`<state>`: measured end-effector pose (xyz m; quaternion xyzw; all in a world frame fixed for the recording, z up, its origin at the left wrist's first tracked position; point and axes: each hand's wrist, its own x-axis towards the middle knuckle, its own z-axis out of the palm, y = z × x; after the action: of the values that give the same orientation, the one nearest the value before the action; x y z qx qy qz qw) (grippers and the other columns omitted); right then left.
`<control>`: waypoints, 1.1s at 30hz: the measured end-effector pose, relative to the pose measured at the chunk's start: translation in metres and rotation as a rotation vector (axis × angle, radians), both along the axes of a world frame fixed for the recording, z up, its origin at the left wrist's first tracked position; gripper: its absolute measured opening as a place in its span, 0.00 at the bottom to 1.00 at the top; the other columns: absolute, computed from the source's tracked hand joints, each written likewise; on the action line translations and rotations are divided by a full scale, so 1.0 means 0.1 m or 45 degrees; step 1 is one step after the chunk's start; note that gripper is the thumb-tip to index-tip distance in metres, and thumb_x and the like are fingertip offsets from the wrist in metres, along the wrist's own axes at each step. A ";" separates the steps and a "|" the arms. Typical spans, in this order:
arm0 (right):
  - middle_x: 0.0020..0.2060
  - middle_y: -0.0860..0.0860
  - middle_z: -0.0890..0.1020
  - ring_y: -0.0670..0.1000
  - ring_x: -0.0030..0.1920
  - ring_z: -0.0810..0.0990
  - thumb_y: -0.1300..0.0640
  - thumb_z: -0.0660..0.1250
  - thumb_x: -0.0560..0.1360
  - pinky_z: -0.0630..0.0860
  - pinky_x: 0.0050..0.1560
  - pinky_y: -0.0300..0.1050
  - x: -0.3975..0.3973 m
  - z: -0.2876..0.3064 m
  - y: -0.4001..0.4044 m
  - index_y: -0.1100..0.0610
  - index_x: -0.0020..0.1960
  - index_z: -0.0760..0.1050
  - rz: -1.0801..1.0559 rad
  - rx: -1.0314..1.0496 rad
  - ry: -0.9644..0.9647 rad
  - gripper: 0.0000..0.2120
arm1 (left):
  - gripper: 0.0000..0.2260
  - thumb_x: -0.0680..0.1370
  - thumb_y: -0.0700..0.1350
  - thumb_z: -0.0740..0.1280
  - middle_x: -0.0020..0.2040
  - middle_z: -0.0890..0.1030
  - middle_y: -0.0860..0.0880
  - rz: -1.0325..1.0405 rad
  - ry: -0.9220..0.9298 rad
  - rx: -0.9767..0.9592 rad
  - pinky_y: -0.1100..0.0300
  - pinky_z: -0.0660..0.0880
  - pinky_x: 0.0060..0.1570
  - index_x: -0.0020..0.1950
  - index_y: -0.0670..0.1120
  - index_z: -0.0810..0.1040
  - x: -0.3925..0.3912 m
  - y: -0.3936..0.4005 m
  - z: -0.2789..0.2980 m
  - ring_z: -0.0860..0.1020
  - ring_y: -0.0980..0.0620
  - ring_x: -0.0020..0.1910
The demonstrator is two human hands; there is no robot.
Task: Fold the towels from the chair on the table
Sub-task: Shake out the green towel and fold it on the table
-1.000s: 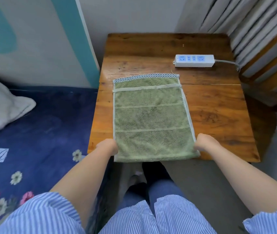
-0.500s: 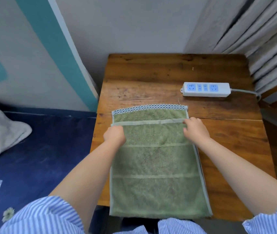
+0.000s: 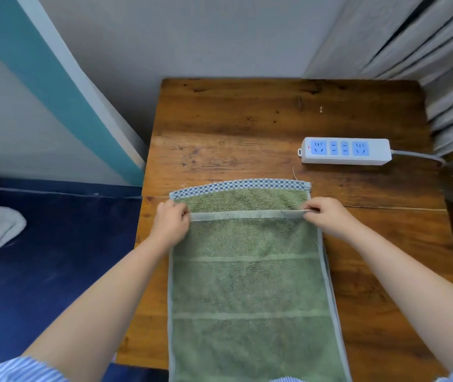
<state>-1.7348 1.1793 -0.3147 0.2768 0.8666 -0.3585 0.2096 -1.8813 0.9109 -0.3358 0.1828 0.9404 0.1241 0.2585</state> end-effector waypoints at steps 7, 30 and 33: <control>0.31 0.54 0.72 0.48 0.34 0.68 0.68 0.59 0.72 0.65 0.37 0.42 -0.24 0.25 0.22 0.60 0.32 0.73 -0.304 -0.266 0.198 0.12 | 0.10 0.81 0.40 0.52 0.33 0.68 0.50 0.071 -0.070 0.354 0.63 0.61 0.32 0.40 0.43 0.66 -0.24 -0.14 0.25 0.66 0.54 0.33; 0.45 0.57 0.80 0.55 0.48 0.77 0.62 0.64 0.72 0.71 0.45 0.45 -0.68 -0.17 0.32 0.60 0.44 0.79 0.373 0.341 -0.276 0.05 | 0.15 0.82 0.44 0.52 0.55 0.71 0.40 -0.183 -0.213 -0.348 0.50 0.69 0.57 0.57 0.37 0.74 -0.61 0.20 -0.12 0.71 0.41 0.56; 0.37 0.53 0.77 0.52 0.42 0.74 0.62 0.65 0.72 0.68 0.40 0.43 -0.68 -0.12 0.34 0.57 0.38 0.74 0.352 0.311 -0.203 0.04 | 0.13 0.80 0.42 0.57 0.48 0.75 0.41 -0.106 -0.159 -0.136 0.55 0.70 0.49 0.52 0.36 0.77 -0.65 0.15 -0.04 0.73 0.43 0.51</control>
<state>-1.8032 1.2130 -0.3272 0.2060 0.9140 -0.1956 0.2896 -1.9465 0.9263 -0.3402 0.1995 0.9194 0.0741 0.3309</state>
